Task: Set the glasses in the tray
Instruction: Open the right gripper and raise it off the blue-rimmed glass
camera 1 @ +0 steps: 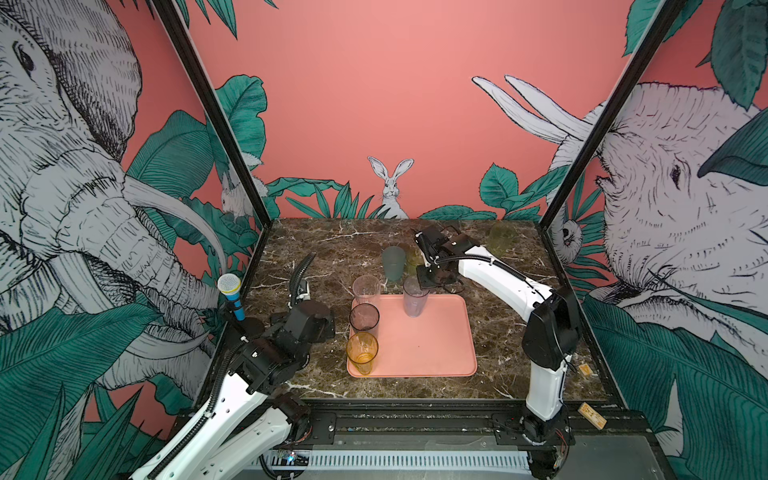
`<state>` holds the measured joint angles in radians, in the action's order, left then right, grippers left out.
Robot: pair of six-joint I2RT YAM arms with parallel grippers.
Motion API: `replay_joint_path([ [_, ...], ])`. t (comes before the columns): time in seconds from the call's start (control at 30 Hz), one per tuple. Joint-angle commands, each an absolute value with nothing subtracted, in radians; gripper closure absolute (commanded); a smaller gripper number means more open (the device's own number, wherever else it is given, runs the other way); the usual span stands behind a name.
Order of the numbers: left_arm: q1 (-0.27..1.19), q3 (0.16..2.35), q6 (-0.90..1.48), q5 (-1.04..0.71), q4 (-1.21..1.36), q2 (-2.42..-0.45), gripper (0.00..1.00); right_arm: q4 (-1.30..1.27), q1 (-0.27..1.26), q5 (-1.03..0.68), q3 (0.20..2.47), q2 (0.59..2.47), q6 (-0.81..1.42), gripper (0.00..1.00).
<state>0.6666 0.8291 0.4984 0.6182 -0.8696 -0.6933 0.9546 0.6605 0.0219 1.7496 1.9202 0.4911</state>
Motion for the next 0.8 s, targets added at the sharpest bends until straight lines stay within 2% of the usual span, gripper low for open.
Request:
replay_joint_path([
  [0.0,0.663,0.814,0.504,0.629,-0.874,-0.684,0.01,0.947,0.67,0.025,1.789,1.947,0.506,1.0],
  [0.2,0.664,0.814,0.502,0.63,-0.877,-0.679,0.01,0.954,0.672,0.026,1.796,1.95,0.503,1.0],
  [0.37,0.663,0.814,0.5,0.631,-0.871,-0.684,0.01,0.965,0.671,0.027,1.801,1.943,0.5,0.8],
  [0.53,0.663,0.818,0.5,0.626,-0.869,-0.69,0.01,0.994,0.673,0.04,1.834,1.942,0.493,0.66],
  [0.77,0.664,0.828,0.492,0.629,-0.875,-0.689,0.0,1.031,0.675,0.064,1.917,1.942,0.46,0.58],
])
